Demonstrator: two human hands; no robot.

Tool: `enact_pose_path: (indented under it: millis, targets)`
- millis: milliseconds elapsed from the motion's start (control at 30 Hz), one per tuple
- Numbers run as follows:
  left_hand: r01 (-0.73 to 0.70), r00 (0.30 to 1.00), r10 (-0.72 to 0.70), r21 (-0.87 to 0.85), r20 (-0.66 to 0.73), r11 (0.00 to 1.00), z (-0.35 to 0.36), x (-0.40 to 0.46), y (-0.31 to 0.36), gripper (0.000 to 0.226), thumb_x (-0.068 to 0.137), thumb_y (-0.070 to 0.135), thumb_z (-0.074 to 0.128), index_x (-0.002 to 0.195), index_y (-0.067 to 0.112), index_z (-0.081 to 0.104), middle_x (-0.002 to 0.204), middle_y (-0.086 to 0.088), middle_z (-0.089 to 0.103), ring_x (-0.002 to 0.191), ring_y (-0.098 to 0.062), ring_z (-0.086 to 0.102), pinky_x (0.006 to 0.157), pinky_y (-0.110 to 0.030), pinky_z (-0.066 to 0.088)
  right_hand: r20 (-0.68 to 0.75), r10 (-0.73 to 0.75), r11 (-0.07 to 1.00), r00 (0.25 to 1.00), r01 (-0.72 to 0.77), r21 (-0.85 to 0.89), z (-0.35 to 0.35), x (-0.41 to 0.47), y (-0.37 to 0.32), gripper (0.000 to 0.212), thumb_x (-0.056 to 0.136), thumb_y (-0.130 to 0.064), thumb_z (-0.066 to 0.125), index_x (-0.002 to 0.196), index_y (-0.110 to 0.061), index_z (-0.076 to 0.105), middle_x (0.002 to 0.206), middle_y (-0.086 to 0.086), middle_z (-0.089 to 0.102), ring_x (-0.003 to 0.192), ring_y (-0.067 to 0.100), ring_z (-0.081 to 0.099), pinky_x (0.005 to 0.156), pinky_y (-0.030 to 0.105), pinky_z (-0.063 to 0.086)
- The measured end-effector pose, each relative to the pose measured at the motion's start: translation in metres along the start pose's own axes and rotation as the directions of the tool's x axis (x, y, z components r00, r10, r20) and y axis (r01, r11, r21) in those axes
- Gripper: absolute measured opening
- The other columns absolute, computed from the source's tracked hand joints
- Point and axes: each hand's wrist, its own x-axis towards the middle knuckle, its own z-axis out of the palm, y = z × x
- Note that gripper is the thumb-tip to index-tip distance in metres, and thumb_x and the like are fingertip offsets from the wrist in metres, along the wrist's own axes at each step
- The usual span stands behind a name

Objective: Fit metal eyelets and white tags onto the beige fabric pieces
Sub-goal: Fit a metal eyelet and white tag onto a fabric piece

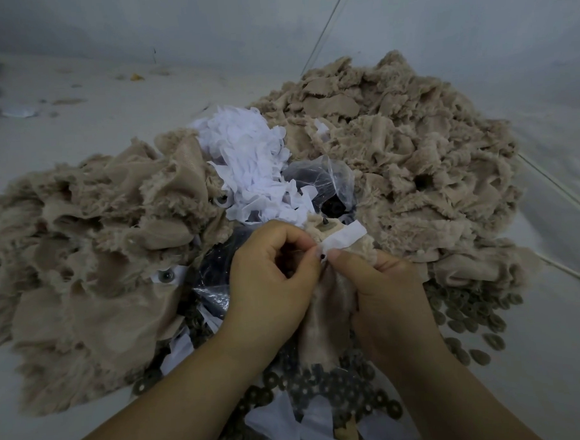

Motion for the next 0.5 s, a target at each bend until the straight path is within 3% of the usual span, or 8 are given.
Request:
enact_pose_path:
  millis: [133, 233, 300, 400, 500]
  targets:
    - [-0.029, 1.000, 0.028, 0.027, 0.011, 0.999, 0.0000, -0.0004, -0.0006, 0.004, 0.083, 0.009, 0.067, 0.082, 0.012, 0.066, 0.080, 0.001, 0.064, 0.075, -0.019, 0.064, 0.068, -0.043, 0.055, 0.018, 0.024, 0.999, 1.000, -0.025, 0.044, 0.0016, -0.0010, -0.0035, 0.057, 0.068, -0.040, 0.078, 0.080, 0.014, 0.064, 0.083, 0.042, 0.061, 0.074, 0.038, 0.060, 0.074, 0.052, 0.054]
    - [-0.133, 0.991, 0.132, 0.074, 0.017, 0.988, 0.0012, -0.0005, -0.0008, 0.016, 0.083, -0.005, 0.068, 0.082, 0.011, 0.066, 0.083, 0.003, 0.063, 0.080, -0.018, 0.063, 0.072, -0.035, 0.054, 0.032, 0.010, 0.998, 0.999, -0.011, 0.056, -0.0007, 0.0018, -0.0022, 0.029, 0.082, -0.025, 0.077, 0.074, 0.002, 0.073, 0.078, 0.032, 0.068, 0.071, 0.033, 0.064, 0.069, 0.040, 0.056]
    - [-0.190, 0.982, 0.190, 0.131, 0.013, 0.973, 0.0011, 0.0005, -0.0007, 0.023, 0.079, -0.012, 0.068, 0.080, 0.011, 0.068, 0.083, 0.003, 0.063, 0.083, -0.012, 0.062, 0.073, -0.022, 0.052, 0.043, 0.005, 0.999, 0.999, -0.007, 0.047, -0.0025, 0.0027, -0.0003, 0.020, 0.088, -0.017, 0.072, 0.072, -0.005, 0.076, 0.075, 0.021, 0.072, 0.072, 0.031, 0.067, 0.068, 0.036, 0.056]
    - [-0.194, 0.981, 0.193, 0.163, 0.023, 0.967, -0.0001, 0.0009, 0.0004, 0.022, 0.078, -0.010, 0.068, 0.083, 0.011, 0.073, 0.085, 0.004, 0.064, 0.084, -0.003, 0.062, 0.075, -0.011, 0.047, 0.051, 0.004, 0.999, 0.999, -0.006, 0.031, -0.0040, 0.0038, 0.0011, 0.015, 0.089, -0.013, 0.069, 0.080, -0.007, 0.079, 0.083, 0.021, 0.074, 0.081, 0.033, 0.072, 0.071, 0.034, 0.058]
    - [-0.137, 0.990, 0.134, 0.124, 0.035, 0.983, -0.0009, 0.0000, 0.0023, 0.023, 0.077, -0.008, 0.070, 0.084, 0.013, 0.076, 0.085, 0.006, 0.066, 0.084, -0.004, 0.064, 0.076, -0.014, 0.050, 0.013, -0.030, 1.000, 0.999, 0.030, 0.009, -0.0056, 0.0047, 0.0003, 0.010, 0.088, -0.009, 0.070, 0.084, -0.006, 0.078, 0.087, 0.023, 0.074, 0.091, 0.044, 0.070, 0.076, 0.042, 0.060]
